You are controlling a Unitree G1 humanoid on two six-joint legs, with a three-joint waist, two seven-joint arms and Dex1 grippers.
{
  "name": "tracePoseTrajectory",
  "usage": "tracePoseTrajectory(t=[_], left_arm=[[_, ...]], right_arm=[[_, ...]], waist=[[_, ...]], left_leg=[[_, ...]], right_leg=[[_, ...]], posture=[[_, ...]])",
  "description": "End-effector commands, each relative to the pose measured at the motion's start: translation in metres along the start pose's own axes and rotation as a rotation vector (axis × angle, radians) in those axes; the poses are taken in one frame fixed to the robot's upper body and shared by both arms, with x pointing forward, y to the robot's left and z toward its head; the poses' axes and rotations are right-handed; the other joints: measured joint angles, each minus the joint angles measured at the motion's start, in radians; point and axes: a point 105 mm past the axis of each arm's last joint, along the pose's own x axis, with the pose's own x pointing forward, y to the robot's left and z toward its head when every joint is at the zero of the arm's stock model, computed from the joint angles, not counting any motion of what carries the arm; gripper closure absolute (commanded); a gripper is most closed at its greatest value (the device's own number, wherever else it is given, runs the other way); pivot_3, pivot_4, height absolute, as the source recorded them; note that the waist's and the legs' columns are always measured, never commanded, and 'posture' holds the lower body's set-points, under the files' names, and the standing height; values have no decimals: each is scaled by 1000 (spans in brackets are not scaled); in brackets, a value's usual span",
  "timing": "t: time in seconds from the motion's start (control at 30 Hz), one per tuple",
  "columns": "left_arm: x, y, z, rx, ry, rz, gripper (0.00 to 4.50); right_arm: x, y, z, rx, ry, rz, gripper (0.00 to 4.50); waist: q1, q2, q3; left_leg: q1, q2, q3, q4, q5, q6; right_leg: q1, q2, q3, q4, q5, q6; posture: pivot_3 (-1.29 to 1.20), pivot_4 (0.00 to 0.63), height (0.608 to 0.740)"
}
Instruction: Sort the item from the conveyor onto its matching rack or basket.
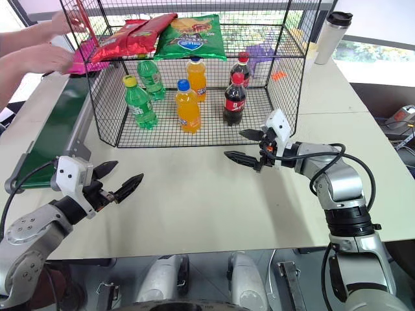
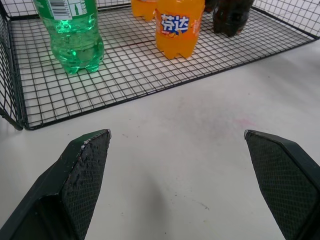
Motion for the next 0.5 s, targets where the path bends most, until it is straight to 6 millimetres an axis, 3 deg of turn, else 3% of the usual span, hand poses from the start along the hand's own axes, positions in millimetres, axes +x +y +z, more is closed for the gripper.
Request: tracePoseTrajectory(t=[0.03, 0.33, 0.5], left_arm=[[-2, -3, 11, 39, -41, -5, 45], [-2, -2, 21, 65, -61, -8, 45], [-24, 25, 51, 313, -69, 146, 45]], right_arm=[[0, 0, 12, -40, -28, 8, 0], [0, -1, 11, -42, -24, 9, 0], [-8, 7, 33, -8, -37, 97, 0]], waist=[[0, 0, 0], [-1, 0, 0], [-2, 0, 0]], left_leg=[[0, 0, 0, 0, 0, 0], [0, 0, 0, 0, 0, 0], [0, 0, 0, 0, 0, 0]], right_leg=[[0, 0, 0, 0, 0, 0], [0, 0, 0, 0, 0, 0], [-1, 0, 0, 1, 0, 0]], posture=[[0, 150, 740], [0, 150, 740], [0, 150, 740]])
